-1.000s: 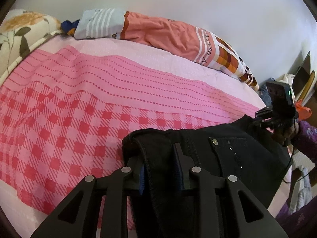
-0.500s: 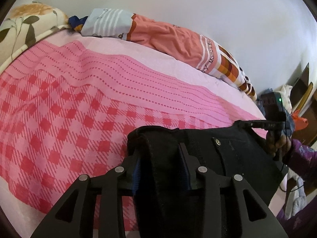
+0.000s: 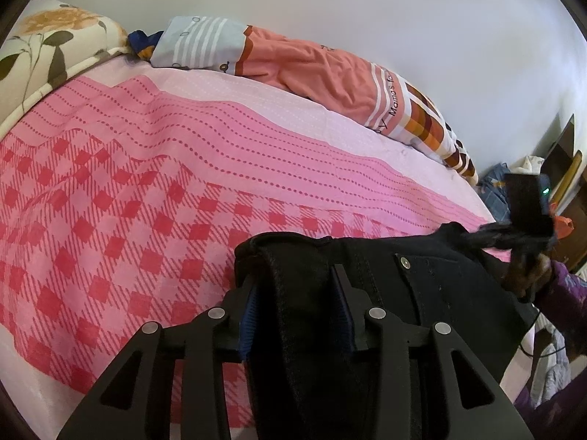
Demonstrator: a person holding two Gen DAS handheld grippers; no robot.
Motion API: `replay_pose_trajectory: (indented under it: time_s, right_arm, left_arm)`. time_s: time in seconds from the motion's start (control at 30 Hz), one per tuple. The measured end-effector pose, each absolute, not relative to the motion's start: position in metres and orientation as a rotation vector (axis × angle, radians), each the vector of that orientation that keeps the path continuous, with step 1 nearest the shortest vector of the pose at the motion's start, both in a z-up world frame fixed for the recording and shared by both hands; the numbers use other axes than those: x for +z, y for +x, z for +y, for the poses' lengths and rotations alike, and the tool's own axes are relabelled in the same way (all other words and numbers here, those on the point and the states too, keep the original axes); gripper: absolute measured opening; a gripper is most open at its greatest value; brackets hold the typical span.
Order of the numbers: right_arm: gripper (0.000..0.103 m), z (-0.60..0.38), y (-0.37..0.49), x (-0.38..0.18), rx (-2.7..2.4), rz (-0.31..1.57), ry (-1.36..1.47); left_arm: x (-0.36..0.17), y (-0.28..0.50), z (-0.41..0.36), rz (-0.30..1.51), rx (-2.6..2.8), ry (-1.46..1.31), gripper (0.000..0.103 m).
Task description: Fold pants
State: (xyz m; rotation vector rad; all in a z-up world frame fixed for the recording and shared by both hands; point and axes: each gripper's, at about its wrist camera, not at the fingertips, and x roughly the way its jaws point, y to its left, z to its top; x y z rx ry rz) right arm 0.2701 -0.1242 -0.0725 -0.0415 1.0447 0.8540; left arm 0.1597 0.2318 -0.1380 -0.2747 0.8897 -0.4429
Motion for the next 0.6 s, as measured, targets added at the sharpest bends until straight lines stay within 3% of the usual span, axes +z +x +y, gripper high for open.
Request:
replay_pose_trajectory:
  time_s: [0.2, 0.27, 0.3, 0.47, 0.53, 0.57, 0.6]
  right_arm:
    - [0.000, -0.174, 0.312, -0.091, 0.751, 1.055, 0.330]
    - [0.000, -0.173, 0.306, -0.079, 0.719, 1.015, 0.274]
    - [0.010, -0.174, 0.304, -0.072, 0.693, 0.990, 0.258]
    - [0.013, -0.175, 0.282, -0.043, 0.740, 0.925, 0.324]
    - [0.027, -0.160, 0.268, -0.046, 0.798, 0.959, 0.273]
    - [0.046, -0.154, 0.264, -0.053, 0.805, 1.000, 0.251]
    - [0.046, -0.149, 0.262, -0.064, 0.769, 1.052, 0.209]
  left_arm:
    - [-0.139, 0.160, 0.233, 0.887, -0.443, -0.271, 0.039]
    - [-0.139, 0.159, 0.233, 0.888, -0.444, -0.278, 0.039]
    - [-0.138, 0.159, 0.232, 0.888, -0.443, -0.278, 0.039]
    - [-0.137, 0.159, 0.231, 0.887, -0.435, -0.270, 0.040]
    - [-0.137, 0.158, 0.231, 0.884, -0.429, -0.266, 0.041]
    - [-0.136, 0.158, 0.231, 0.884, -0.421, -0.262, 0.042]
    - [-0.136, 0.158, 0.231, 0.884, -0.419, -0.260, 0.042]
